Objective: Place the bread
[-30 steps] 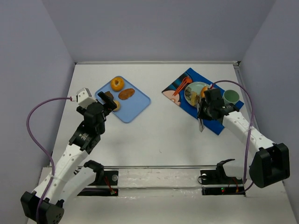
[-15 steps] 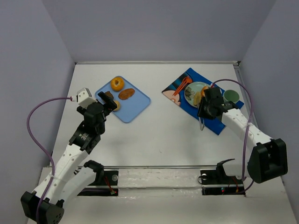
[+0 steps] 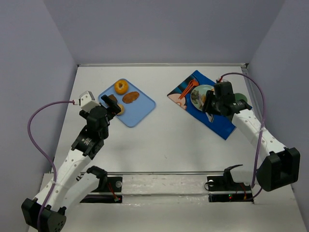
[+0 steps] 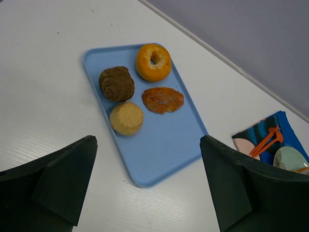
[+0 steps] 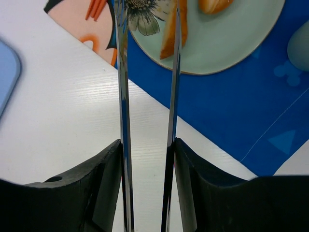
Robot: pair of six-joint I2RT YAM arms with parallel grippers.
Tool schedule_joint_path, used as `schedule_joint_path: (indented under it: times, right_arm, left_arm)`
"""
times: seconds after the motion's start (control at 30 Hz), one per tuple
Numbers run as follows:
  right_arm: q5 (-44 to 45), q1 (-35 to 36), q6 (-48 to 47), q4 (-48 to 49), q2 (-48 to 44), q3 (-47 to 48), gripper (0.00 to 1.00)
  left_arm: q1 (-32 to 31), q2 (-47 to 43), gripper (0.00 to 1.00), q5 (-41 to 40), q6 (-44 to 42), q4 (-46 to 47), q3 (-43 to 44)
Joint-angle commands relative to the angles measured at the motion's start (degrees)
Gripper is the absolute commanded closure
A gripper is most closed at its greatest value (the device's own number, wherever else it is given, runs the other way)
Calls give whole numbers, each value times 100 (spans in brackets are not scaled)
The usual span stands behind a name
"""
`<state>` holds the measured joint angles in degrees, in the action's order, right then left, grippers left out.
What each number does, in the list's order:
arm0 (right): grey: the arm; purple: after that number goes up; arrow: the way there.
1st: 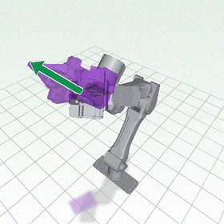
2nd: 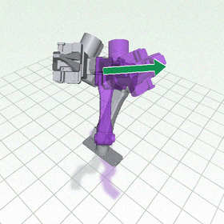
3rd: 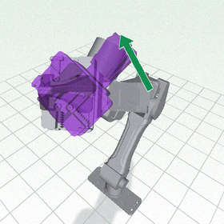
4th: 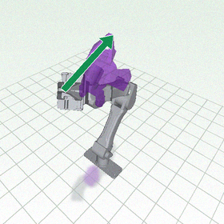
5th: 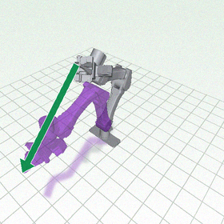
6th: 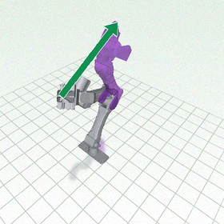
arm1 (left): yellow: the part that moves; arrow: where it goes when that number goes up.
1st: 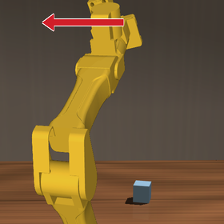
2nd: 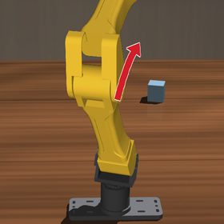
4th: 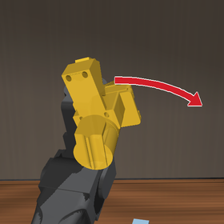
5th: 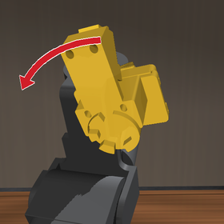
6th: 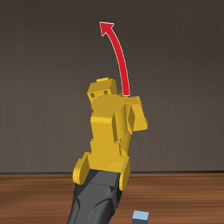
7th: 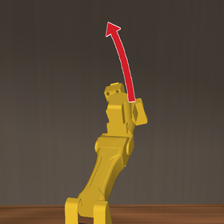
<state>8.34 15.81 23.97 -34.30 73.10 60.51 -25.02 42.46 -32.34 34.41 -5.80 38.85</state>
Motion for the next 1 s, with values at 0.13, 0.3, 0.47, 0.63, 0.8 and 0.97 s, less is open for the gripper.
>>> schedule_joint_path:
  times: [0.13, 0.3, 0.47, 0.63, 0.8, 0.97]
  right_arm:
    - [-656, -26, -672, 564, -331, 602, 51]
    - [-2282, 281, -1956, 1566, 44, 978, 52]
    - [-2803, 1222, -2862, 1418, 1283, 2051, 51]
    - [-3161, 1846, -2056, 1400, 2602, 3034, 51]
    - [-3277, 2197, -1588, 1540, 3122, 3292, 48]
    - [-3532, 2461, -1667, 1532, 3526, 3423, 44]
  left_arm:
    - [23, -27, 1, -115, 30, 229, -79]
    - [23, -10, 1, -27, 4, 325, -97]
    - [23, -27, 1, -45, 4, 273, -71]
    - [23, -150, 1, -80, 39, 264, -114]
    - [23, -97, 1, -80, 48, 264, -114]
    - [23, -1, 1, -53, 39, 264, -71]
